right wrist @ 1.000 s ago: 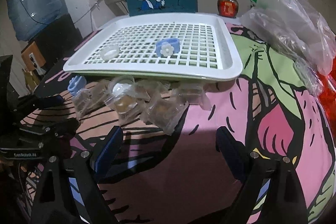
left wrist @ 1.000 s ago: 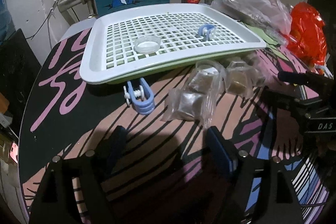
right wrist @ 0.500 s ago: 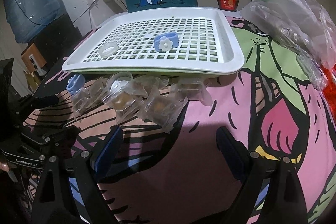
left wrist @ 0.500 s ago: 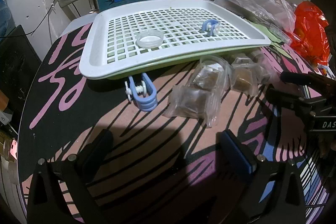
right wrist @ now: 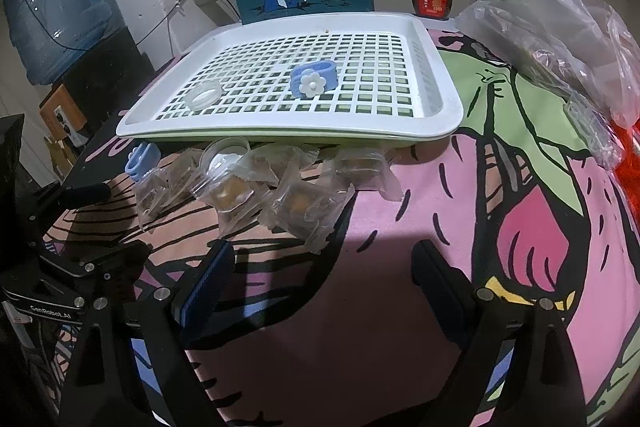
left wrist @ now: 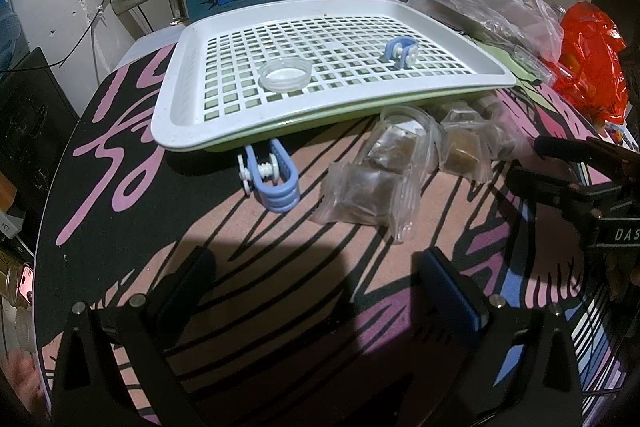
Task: Organize objects
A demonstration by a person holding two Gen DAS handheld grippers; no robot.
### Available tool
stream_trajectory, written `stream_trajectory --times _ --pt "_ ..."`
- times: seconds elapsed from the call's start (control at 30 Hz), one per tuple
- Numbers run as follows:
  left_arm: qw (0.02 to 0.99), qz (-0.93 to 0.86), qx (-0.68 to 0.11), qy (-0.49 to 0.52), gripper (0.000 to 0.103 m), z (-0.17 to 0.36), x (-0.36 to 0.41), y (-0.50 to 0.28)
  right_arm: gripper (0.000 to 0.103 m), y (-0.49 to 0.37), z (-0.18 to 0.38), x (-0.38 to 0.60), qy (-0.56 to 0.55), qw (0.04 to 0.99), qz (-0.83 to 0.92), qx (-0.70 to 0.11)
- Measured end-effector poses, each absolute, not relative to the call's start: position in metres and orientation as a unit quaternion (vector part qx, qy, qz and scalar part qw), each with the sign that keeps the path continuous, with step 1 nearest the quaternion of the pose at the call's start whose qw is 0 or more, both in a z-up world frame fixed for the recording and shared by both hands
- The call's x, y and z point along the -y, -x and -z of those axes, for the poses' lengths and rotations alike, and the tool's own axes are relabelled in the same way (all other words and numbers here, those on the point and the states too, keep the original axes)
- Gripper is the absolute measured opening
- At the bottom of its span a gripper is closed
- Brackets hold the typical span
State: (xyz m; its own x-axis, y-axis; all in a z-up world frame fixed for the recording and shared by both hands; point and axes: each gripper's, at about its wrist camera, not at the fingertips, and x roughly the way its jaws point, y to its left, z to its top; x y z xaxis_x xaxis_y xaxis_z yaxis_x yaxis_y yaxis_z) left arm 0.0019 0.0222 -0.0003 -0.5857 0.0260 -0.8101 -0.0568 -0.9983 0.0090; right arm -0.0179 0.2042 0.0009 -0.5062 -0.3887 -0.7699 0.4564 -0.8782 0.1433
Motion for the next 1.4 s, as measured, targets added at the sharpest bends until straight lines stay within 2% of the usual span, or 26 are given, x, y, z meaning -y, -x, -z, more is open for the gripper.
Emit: stream_trajectory --times 1.17,1.4 --pt "0.023 -0.890 -0.017 0.454 0.103 0.0003 -0.0216 -0.0021 0.095 0.0173 0.0013 -0.1975 -0.437 0.242 0.864 -0.062" --pt "0.023 -0.890 -0.017 0.455 0.103 0.0002 -0.0216 -0.0019 0.101 0.0182 0.0031 -0.1961 -0.440 0.248 0.860 -0.066"
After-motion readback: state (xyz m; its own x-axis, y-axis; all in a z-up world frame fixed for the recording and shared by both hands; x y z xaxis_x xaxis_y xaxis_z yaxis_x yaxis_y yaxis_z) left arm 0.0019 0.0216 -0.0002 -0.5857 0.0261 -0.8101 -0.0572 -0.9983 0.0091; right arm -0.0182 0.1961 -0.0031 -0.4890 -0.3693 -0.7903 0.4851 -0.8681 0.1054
